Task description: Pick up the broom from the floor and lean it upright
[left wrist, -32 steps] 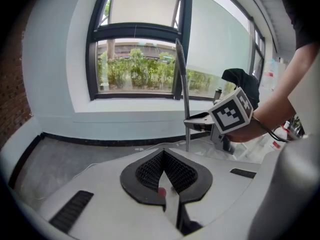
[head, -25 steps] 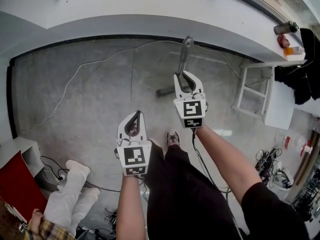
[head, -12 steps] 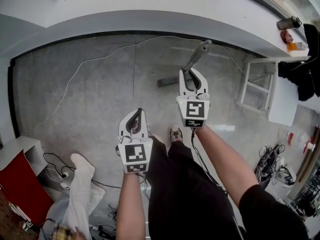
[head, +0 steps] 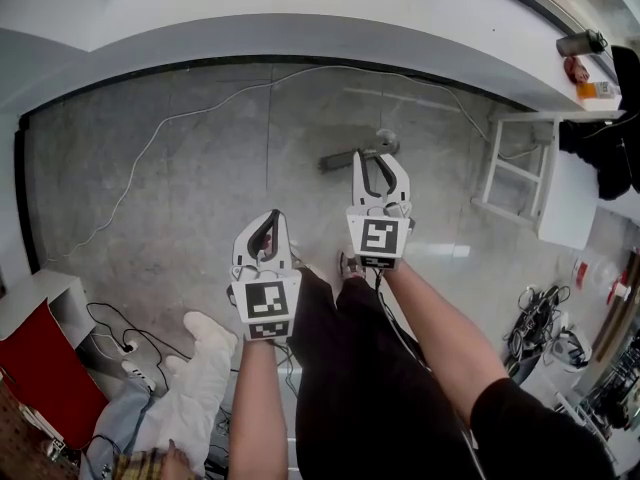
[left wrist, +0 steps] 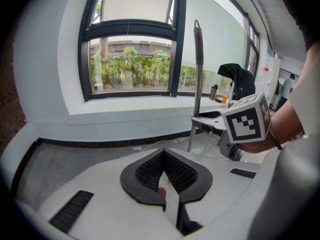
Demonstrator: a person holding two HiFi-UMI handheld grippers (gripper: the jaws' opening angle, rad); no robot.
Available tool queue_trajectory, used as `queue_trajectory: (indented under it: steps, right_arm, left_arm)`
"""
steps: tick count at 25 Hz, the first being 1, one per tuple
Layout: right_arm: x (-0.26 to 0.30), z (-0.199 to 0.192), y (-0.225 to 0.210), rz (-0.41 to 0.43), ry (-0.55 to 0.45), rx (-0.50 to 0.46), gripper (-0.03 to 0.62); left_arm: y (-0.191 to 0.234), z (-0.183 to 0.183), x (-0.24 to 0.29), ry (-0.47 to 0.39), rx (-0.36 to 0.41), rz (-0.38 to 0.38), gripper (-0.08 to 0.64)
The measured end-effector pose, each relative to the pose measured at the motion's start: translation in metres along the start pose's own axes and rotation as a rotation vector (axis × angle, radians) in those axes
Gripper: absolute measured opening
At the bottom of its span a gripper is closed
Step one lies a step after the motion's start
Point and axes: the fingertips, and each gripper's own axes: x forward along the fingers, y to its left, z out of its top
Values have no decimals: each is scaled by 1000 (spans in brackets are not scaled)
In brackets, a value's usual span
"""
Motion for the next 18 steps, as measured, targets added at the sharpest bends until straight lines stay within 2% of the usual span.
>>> queue_trajectory:
  steps: [11, 18]
  right_arm:
    - [-20, -27, 8, 26, 59, -96, 67]
    - [-22, -30, 6, 42, 63, -140, 67]
  left_arm:
    - [-13, -11, 2, 18, 8, -17, 5]
    - [-19, -14, 1, 19, 6, -20, 5]
